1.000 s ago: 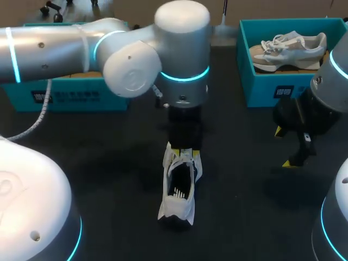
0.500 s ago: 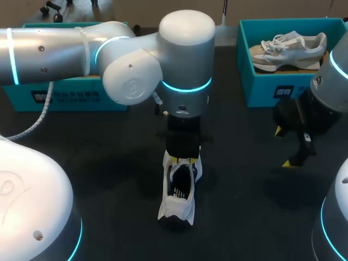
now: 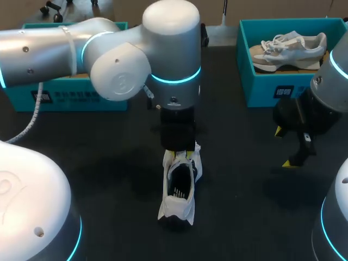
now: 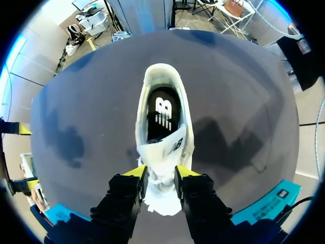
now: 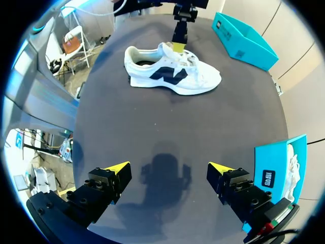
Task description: Take the shoe out of the shoebox, open the shoe tongue, remove and reinsert the insole, then place the shoe into the shoebox
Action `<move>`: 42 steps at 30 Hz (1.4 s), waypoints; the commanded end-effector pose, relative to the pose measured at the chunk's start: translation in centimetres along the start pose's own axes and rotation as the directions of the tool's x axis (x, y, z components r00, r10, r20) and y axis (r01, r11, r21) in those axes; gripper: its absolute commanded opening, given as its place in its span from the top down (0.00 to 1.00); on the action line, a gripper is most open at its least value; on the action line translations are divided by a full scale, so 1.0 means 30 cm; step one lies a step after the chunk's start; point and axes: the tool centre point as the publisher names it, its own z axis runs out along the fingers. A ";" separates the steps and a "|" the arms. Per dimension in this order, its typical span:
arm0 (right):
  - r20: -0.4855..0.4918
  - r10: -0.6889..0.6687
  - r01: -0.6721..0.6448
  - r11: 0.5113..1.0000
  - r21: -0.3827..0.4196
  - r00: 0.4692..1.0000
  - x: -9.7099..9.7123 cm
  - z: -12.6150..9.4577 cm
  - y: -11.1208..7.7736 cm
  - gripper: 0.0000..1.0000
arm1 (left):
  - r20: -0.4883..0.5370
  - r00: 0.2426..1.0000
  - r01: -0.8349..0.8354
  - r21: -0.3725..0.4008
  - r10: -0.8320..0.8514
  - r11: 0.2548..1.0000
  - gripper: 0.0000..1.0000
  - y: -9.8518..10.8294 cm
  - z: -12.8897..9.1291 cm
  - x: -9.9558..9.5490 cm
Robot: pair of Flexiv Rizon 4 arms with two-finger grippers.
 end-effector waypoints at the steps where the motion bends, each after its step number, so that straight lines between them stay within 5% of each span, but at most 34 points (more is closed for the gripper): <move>1: 0.003 0.000 0.000 1.000 0.001 1.000 0.004 0.004 -0.001 0.00 | -0.015 1.000 -0.004 0.013 0.004 1.000 0.71 0.006 0.040 -0.008; 19: 0.003 0.000 0.000 1.000 0.001 1.000 0.004 0.004 -0.001 0.00 | -0.031 0.997 -0.070 0.049 0.072 0.996 0.71 -0.061 0.094 -0.002; 29: 0.003 0.000 0.000 1.000 0.001 1.000 0.004 0.004 -0.001 0.00 | 0.033 0.996 -0.081 0.009 0.080 0.997 0.71 -0.068 -0.005 0.032; 37: 0.003 0.000 0.000 1.000 0.001 1.000 0.004 0.004 -0.001 0.00 | 0.000 0.997 -0.073 0.060 0.073 0.996 0.70 -0.104 0.096 -0.003; 42: 0.003 0.000 0.000 1.000 0.001 1.000 0.004 0.004 -0.001 0.00 | 0.010 0.997 -0.073 0.068 0.073 0.995 0.69 -0.123 0.086 0.003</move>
